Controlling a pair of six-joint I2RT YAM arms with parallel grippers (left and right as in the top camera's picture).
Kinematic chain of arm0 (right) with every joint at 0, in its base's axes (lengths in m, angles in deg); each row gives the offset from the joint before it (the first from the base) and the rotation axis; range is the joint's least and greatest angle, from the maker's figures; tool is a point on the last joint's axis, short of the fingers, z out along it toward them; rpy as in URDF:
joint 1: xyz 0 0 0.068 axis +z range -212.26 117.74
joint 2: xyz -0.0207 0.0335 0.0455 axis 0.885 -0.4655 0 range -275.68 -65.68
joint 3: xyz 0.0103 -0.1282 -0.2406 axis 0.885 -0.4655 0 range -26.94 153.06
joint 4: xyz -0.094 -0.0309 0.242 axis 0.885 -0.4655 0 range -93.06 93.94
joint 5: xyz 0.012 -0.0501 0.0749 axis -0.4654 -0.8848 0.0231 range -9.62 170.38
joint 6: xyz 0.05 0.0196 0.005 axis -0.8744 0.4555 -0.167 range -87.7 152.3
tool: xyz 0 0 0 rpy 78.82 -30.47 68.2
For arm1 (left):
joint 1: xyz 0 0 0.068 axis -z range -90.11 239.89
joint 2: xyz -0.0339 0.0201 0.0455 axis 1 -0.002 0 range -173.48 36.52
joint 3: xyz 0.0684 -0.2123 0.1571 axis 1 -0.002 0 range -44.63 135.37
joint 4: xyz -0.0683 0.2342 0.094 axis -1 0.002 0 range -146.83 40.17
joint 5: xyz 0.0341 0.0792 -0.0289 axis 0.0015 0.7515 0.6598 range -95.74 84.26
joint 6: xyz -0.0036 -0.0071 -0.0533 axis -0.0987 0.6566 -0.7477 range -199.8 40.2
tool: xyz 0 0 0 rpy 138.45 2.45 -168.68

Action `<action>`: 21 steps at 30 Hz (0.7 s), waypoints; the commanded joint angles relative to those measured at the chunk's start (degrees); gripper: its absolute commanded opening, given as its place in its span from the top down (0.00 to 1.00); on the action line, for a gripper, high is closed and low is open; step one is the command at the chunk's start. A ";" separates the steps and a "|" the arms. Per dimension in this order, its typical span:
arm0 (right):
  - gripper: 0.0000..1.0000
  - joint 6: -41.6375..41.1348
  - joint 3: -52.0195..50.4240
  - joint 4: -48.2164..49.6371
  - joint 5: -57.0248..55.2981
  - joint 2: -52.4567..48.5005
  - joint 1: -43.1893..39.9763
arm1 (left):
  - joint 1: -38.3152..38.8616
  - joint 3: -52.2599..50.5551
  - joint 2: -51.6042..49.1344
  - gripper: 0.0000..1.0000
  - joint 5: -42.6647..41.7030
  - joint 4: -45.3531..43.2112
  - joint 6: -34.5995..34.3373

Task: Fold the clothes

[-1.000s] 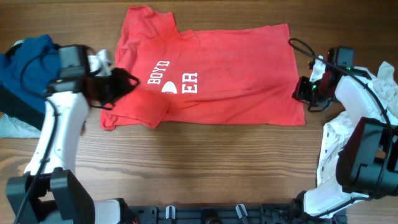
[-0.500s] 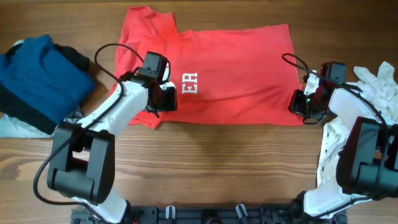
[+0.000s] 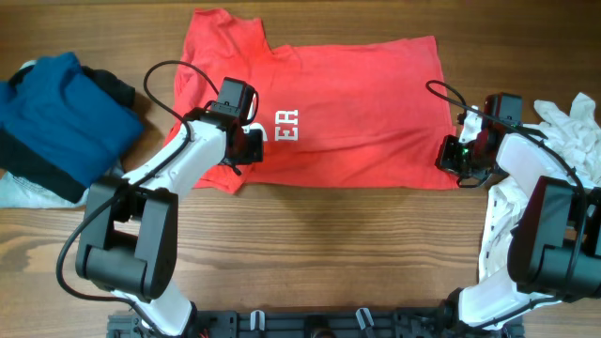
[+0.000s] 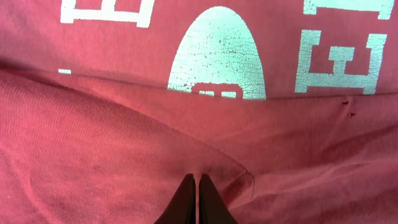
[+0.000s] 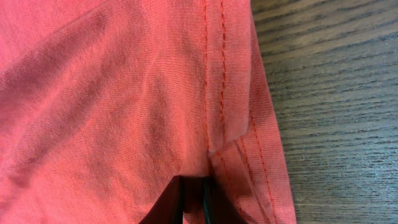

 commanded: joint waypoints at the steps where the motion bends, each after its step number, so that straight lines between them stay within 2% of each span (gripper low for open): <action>1: 0.87 -0.35 -1.57 0.59 0.33 -1.33 0.72 | 0.17 2.01 -0.31 0.95 0.96 2.71 0.33; 2: 0.88 -0.39 -1.57 0.59 0.07 -1.33 0.72 | 0.17 2.01 -0.31 0.78 0.96 4.85 0.33; 7: 0.88 -0.39 -1.57 0.74 -0.04 -1.33 0.72 | 0.24 2.01 -0.31 0.58 -4.00 10.82 0.31; 21: 0.87 -0.39 -1.57 0.72 -0.04 -1.33 0.72 | 0.50 0.44 -0.33 0.61 -1.36 4.94 2.03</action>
